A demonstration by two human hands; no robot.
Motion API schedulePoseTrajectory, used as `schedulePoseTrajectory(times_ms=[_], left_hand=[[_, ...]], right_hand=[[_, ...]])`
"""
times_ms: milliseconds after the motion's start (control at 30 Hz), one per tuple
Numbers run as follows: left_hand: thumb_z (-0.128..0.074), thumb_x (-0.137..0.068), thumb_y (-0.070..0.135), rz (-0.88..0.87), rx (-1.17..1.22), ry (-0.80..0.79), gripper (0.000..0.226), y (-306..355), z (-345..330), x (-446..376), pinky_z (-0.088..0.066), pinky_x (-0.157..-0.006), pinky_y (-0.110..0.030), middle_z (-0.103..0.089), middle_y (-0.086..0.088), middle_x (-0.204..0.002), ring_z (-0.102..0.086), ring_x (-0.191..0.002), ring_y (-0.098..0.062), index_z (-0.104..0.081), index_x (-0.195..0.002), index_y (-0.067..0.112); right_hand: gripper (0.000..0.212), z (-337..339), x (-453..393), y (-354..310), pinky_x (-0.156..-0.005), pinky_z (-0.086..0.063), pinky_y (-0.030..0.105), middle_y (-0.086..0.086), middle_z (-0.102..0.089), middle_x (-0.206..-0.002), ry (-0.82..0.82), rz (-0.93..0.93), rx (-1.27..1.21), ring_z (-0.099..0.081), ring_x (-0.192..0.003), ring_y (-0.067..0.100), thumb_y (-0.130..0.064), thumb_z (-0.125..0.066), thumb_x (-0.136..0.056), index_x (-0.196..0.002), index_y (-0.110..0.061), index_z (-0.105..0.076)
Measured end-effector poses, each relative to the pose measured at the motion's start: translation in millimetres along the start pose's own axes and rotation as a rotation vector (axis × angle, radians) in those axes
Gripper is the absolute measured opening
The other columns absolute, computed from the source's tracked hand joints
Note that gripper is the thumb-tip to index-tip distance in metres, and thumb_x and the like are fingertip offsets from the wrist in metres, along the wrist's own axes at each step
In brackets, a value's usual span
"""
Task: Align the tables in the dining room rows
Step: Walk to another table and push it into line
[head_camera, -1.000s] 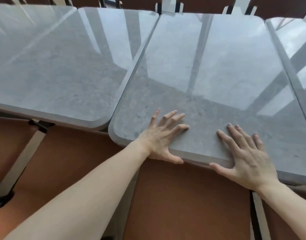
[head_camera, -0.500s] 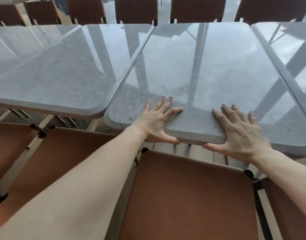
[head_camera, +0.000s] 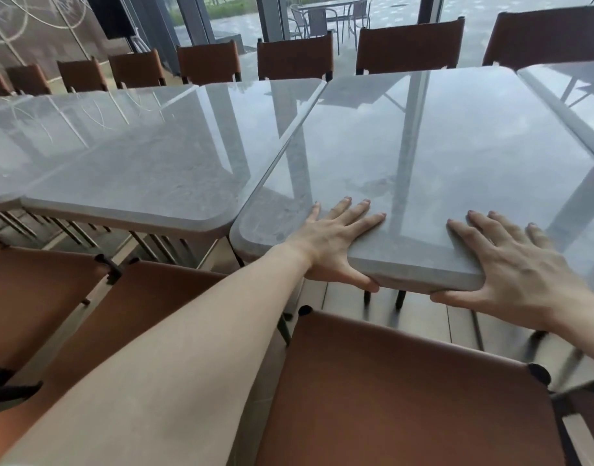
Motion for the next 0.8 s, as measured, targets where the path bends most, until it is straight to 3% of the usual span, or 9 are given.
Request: schedulePoseTrajectory(times_ms=[100,333,800], left_hand=[[-0.065,-0.067,0.083,-0.007,0.011,0.000,0.119,0,-1,-1,0.005,-0.122,-0.063,0.005,0.009,-0.170,0.010,-0.156,-0.018,-0.003,-0.159,0.041],[-0.065,-0.068,0.083,-0.016,-0.004,-0.010,0.119,-3,0,-7,0.006,-0.122,-0.062,0.007,0.008,-0.170,0.012,-0.156,-0.018,-0.001,-0.159,0.042],[-0.067,-0.069,0.081,0.015,0.009,0.006,0.117,-12,3,-36,0.006,-0.123,-0.060,0.003,0.009,-0.170,0.010,-0.156,-0.016,-0.005,-0.159,0.042]], right_hand=[[0.130,-5,-1,3,-0.121,-0.016,0.053,0.000,-0.024,-0.164,0.035,0.007,0.002,-0.018,-0.153,0.025,-0.110,-0.011,-0.048,-0.154,-0.036,-0.019],[0.117,-17,-10,11,-0.108,-0.035,0.062,0.006,-0.045,-0.150,0.140,0.051,0.051,-0.043,-0.141,0.034,-0.106,-0.026,-0.059,-0.146,-0.029,-0.037],[0.120,-26,-49,27,-0.108,-0.035,0.061,0.005,-0.047,-0.151,0.177,0.040,0.039,-0.043,-0.140,0.032,-0.107,-0.031,-0.054,-0.147,-0.031,-0.039]])
Point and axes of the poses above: each hand's wrist, its own x-axis away from the middle knuckle, its own z-axis out of the back of the hand, y = z × x, the point moved 2 cm from there along -x, towards the middle knuckle
